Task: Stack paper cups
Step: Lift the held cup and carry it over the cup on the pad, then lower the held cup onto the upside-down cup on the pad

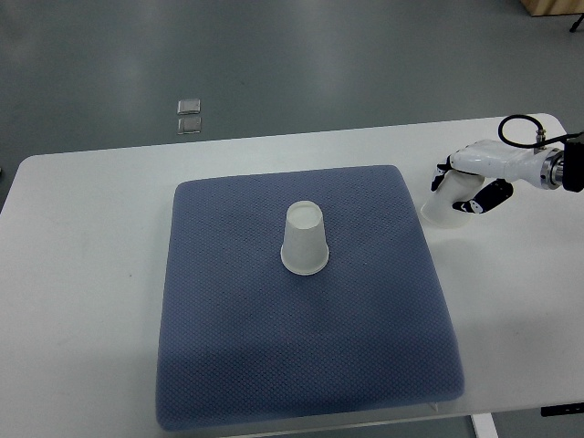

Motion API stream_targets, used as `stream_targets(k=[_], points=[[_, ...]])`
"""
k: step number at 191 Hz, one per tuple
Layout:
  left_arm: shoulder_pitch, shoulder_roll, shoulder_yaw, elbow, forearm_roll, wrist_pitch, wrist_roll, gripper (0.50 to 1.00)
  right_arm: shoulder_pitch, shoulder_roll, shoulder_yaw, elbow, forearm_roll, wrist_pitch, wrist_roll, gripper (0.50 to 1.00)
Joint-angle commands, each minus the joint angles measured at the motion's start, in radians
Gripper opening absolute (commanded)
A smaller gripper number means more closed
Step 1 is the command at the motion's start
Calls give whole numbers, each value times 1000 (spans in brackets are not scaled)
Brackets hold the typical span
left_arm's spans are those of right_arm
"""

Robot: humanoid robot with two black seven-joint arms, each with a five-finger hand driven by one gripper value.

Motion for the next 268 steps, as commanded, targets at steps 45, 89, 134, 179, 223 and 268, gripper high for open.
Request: stream_targets(k=[45,89,134,179,223,268], points=[[0,0,0,0,0,0,0,1000,182,9,1,131,5,129,2,586],[0,0,0,0,0,0,0,1000,298,53,3,173,22,223,27,586],[0,0,0,-1,0,0,0,1000,323,156,0,191,45,249,27,586],[0,0,0,0,0,0,0,1000,325,230,-19,179,80,254,27,586],[0,0,0,0,0,0,0,1000,325,247,-22,165,80,254,20,588],[0,0,0,0,0,0,0,1000,314,248,-22,164,80,252,20,588]])
